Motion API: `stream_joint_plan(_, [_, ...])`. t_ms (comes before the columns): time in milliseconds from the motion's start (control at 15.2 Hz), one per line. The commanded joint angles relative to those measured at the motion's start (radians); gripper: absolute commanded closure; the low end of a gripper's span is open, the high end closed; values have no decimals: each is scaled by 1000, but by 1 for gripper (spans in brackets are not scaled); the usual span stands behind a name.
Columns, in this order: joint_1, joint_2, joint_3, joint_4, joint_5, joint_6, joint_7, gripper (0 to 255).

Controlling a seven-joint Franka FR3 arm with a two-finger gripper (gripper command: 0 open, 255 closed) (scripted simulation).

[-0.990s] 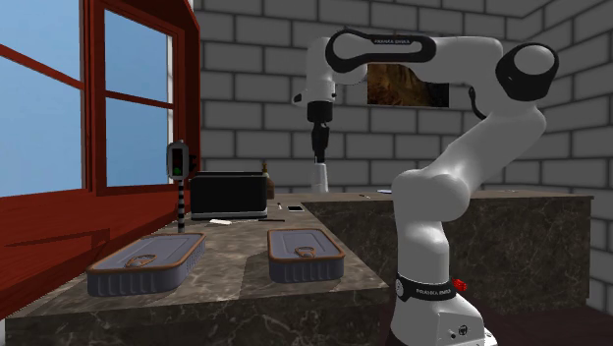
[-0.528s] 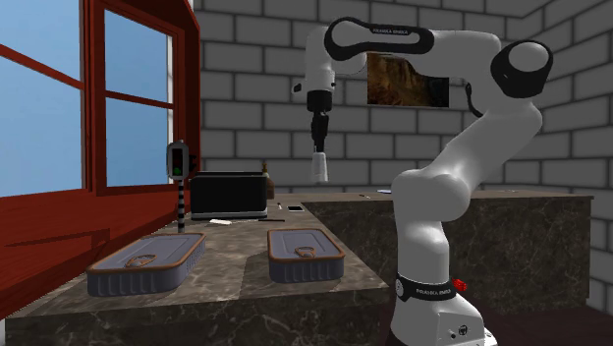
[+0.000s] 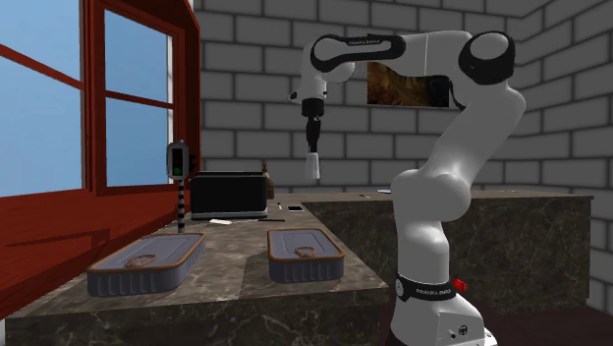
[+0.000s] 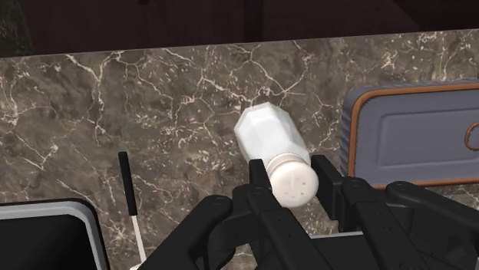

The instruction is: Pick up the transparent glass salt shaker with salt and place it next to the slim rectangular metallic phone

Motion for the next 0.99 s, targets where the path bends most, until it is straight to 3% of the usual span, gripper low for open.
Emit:
stream_joint_plan(0, [7, 43, -51, 34, -12, 21, -45, 255])
stream_joint_plan(330, [50, 198, -199, 177, -1, 60, -172, 255])
stream_joint_plan(594, [99, 352, -346, 314, 57, 85, -296, 255])
stream_joint_plan(792, [142, 509, -490, 432, 157, 98, -420, 255])
stream_joint_plan(924, [155, 659, -606, 521, 281, 98, -536, 255])
